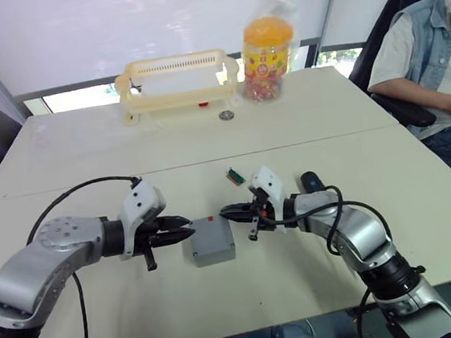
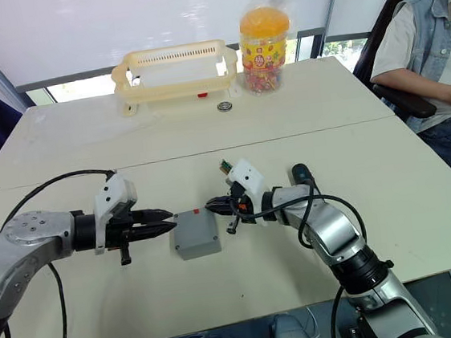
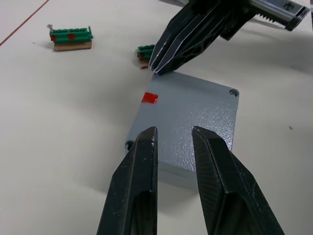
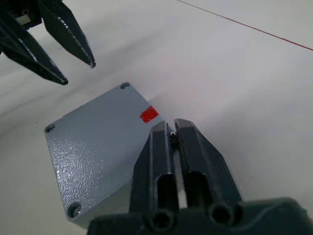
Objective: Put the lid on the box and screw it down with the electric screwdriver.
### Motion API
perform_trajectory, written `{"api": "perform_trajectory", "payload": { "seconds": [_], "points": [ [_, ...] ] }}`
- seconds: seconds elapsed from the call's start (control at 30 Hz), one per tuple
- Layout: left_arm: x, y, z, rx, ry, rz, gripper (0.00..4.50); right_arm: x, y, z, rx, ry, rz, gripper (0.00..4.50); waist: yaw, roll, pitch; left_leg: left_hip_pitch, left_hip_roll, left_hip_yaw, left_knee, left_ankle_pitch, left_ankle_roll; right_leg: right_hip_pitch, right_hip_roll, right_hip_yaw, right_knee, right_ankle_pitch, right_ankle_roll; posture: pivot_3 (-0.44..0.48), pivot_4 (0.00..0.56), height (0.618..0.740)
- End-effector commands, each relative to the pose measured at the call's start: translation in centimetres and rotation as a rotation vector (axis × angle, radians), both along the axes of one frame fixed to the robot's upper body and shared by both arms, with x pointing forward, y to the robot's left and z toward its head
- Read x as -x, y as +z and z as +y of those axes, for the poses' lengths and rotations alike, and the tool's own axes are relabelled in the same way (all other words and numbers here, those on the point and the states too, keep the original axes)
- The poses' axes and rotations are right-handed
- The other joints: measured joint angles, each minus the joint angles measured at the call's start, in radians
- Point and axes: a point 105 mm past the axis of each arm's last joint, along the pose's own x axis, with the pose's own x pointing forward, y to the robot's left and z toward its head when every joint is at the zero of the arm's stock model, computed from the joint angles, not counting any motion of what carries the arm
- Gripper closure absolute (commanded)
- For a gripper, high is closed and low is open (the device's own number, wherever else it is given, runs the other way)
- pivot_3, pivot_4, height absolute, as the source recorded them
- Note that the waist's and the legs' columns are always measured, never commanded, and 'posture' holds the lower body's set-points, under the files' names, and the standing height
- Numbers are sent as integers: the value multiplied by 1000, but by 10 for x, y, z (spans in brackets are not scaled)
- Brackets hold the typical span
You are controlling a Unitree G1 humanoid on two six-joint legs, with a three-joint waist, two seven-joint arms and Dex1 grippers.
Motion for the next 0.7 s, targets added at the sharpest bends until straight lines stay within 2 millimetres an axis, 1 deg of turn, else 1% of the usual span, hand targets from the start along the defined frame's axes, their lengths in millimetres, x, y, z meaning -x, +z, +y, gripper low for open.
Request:
{"api": "perform_trajectory", "payload": {
  "seconds": [0.03,0.13,0.17,0.23,0.27,0.3,0.33,0.4,0.47,0.53,0.6,0.7],
  "points": [
    [3,10,-3,-4,-27,-44,3427,-1,30,2,-68,10,-89,2678,0,0,0,0,0,0,0,0,0,0,0,0,0,0,0,0,150,740],
    [3,12,-3,-9,-33,-50,3427,0,48,0,-115,8,-112,1260,0,0,0,0,0,0,0,0,0,0,0,0,0,0,0,0,150,740],
    [2,13,-3,-9,-36,-53,3427,1,56,-3,-140,8,-119,1260,1,0,0,0,0,0,0,0,0,0,0,0,0,0,0,0,150,740],
    [2,13,-5,-6,-42,-54,2885,3,70,-10,-179,5,-122,1206,2,0,0,0,0,0,0,0,0,0,0,0,0,0,0,0,150,740],
    [2,13,-6,-5,-45,-54,2555,4,76,-14,-197,-4,-120,1206,3,0,0,0,0,0,0,0,0,0,0,0,0,0,0,0,150,740],
    [2,12,-7,-4,-46,-54,2128,4,79,-17,-208,-11,-116,1206,4,0,0,0,0,0,0,0,0,0,0,0,0,0,0,0,150,740],
    [2,12,-8,-3,-48,-55,1682,4,84,-25,-223,-25,-104,1206,4,0,0,0,0,0,0,0,0,0,0,0,0,0,0,0,150,740],
    [3,12,-11,2,-58,-55,1682,3,86,-49,-208,-90,-53,1206,8,0,0,0,0,0,0,0,0,0,0,0,0,0,0,0,150,740],
    [4,11,-13,5,-64,-54,1682,4,84,-65,-173,-136,-18,1206,18,0,0,0,0,0,0,0,0,0,0,0,-1,0,0,0,150,740],
    [7,9,-16,-1,-84,-52,1682,3,73,-97,-89,-250,61,1206,25,0,0,0,0,0,0,0,0,1,0,0,-1,0,0,0,150,740],
    [10,5,-20,-12,-108,-53,1682,4,67,-125,-26,-360,125,1206,30,0,0,0,0,0,0,0,0,1,0,0,0,0,0,0,150,740],
    [12,2,-23,-19,-131,-50,1682,9,59,-150,52,-462,227,1206,25,0,0,0,0,1,1,0,1,1,0,0,0,0,0,0,150,740]
  ]
}}
